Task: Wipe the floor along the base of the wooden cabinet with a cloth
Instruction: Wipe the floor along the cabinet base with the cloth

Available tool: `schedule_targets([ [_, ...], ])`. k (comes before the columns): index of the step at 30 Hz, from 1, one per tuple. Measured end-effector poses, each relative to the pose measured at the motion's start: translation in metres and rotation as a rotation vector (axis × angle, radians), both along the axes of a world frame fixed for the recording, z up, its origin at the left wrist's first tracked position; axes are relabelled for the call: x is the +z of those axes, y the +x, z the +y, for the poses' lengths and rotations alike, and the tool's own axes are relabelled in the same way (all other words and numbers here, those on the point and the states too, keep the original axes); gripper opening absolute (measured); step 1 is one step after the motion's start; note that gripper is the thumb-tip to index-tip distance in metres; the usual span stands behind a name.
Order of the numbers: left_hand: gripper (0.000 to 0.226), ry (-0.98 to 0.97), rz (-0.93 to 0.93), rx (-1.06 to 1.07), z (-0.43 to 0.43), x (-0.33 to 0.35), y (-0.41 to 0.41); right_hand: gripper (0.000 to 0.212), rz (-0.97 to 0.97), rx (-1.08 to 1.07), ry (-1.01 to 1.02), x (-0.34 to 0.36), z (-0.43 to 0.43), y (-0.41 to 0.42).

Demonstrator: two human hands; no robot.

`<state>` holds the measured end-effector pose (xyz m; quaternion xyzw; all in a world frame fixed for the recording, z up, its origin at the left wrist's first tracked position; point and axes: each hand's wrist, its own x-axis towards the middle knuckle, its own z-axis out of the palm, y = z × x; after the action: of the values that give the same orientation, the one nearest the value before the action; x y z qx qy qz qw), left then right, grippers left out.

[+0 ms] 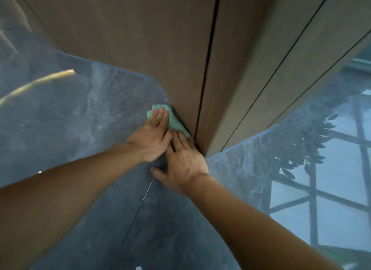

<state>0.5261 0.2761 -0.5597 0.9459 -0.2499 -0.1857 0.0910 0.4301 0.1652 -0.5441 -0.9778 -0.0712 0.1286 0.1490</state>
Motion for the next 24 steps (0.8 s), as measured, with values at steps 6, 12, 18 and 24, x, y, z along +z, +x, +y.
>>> schedule_targets([
  [6,0.069,0.065,-0.117,-0.159,-0.008,0.01,-0.081,0.093,0.03,0.087,-0.027,-0.004,-0.034,-0.083],
  [12,0.073,0.18,-0.12,-0.224,-0.04,0.02,-0.146,0.077,0.046,0.235,-0.16,-0.015,-0.13,-0.137],
  [18,0.076,0.159,-0.027,-0.331,-0.117,0.019,-0.191,0.081,0.099,-0.058,-0.502,0.003,-0.259,-0.093],
  [24,0.081,0.128,-0.002,-0.181,-0.171,0.015,-0.179,0.078,0.376,-0.647,-0.344,0.018,-0.339,-0.09],
])
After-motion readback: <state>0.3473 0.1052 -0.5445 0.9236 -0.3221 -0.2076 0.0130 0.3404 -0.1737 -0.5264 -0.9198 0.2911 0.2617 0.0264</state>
